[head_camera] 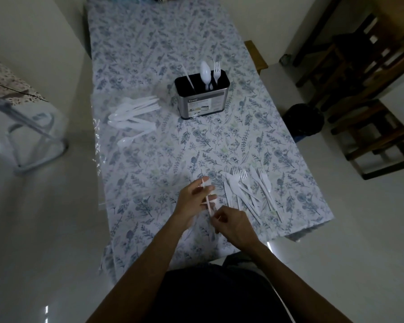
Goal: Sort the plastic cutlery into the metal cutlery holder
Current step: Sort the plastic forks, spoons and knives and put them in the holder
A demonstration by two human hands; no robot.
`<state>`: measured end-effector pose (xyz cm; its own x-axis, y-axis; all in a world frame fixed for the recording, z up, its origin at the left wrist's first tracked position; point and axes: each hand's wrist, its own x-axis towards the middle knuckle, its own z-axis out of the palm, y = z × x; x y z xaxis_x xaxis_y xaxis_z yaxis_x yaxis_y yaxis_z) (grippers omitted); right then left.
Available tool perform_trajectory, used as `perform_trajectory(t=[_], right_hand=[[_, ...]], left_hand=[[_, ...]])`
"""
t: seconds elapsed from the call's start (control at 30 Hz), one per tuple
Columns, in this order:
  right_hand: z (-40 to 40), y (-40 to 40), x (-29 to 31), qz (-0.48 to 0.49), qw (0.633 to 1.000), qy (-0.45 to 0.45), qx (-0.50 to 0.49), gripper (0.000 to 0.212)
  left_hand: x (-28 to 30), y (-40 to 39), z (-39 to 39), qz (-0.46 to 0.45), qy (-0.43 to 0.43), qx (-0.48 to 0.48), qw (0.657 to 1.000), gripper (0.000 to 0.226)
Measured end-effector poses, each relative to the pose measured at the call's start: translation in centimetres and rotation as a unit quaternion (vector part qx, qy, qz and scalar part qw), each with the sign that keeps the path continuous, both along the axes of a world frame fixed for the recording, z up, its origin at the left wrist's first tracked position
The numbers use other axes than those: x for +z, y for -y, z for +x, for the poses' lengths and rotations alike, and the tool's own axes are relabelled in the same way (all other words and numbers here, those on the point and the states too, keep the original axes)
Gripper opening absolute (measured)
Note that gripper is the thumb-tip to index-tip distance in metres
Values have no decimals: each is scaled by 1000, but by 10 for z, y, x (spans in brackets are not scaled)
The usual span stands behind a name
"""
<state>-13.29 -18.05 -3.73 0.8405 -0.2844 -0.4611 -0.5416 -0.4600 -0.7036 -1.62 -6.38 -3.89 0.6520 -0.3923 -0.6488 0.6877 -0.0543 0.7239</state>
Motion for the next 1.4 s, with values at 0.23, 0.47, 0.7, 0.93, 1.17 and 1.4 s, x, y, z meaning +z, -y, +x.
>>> perform_trajectory(t=[0.23,0.47,0.7,0.93,1.17,1.4], right_hand=[[2,20,-34,-289,954,-15,80,24],[9,19,-30,-215,976,-18,9,10],[13,11,-4,47,995,46,-73,16],[13,13,2,108,990,79,-41,11],[-1,61,-32,-266,963,39,-37,18],[3,63,-37,-264,964,10,-17,17]], left_hand=[[-5,-20,-6,2,-14,38,999,50],[-2,-15,-11,6,-7,49,999,38],[-3,-3,-16,31,35,61,997,35],[3,-1,-11,1,37,71,997,38],[1,-7,-7,5,24,56,998,34],[-4,-1,-10,13,6,50,999,30]])
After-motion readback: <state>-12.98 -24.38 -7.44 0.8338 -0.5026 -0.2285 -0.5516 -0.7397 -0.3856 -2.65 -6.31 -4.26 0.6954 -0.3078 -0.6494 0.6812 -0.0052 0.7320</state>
